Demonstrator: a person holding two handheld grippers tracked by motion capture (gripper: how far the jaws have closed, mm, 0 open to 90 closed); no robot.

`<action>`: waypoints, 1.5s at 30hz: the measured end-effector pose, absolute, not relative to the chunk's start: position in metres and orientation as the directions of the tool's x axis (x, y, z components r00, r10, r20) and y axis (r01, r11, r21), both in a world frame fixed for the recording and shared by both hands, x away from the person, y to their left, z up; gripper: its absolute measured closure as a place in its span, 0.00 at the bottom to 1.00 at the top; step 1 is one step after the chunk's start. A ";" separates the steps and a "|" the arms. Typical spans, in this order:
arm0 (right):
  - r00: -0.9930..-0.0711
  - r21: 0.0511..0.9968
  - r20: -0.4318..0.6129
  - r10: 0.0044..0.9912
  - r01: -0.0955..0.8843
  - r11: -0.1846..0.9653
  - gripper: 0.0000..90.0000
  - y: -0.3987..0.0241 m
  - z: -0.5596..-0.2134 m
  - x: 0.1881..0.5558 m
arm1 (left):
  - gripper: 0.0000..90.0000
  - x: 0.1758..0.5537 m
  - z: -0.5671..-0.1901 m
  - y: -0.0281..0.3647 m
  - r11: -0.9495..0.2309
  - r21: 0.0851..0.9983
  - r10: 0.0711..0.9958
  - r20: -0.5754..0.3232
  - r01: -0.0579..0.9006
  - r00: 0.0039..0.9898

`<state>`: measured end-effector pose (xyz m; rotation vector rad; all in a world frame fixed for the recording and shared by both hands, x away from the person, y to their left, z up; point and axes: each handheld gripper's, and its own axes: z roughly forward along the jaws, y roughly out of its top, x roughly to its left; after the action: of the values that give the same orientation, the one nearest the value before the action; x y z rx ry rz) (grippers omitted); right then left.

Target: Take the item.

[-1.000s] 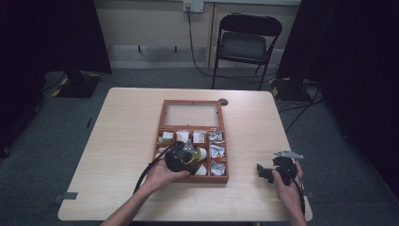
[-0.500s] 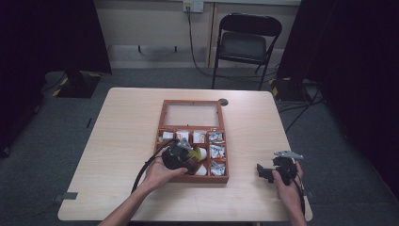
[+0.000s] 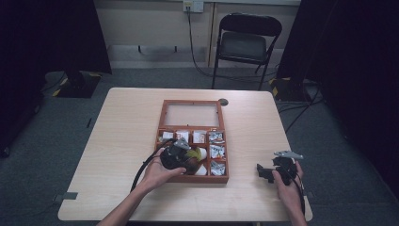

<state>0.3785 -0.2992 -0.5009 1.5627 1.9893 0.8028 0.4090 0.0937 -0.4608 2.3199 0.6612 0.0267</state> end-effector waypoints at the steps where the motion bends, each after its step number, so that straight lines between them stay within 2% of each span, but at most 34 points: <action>1: -0.230 0.703 -0.016 0.973 0.690 0.175 0.00 -0.299 -0.501 0.379 | 0.63 0.409 -0.461 0.094 -0.611 0.648 0.470 -0.166 0.455 0.867; 45: -0.231 0.703 -0.016 0.973 0.690 0.175 0.00 -0.299 -0.501 0.379 | 0.63 0.405 -0.430 0.109 -0.533 0.740 0.459 -0.154 0.410 0.875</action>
<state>0.3785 -0.2992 -0.5009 1.5627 1.9894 0.8029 0.4054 0.1088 -0.4297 2.1991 0.6243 0.0746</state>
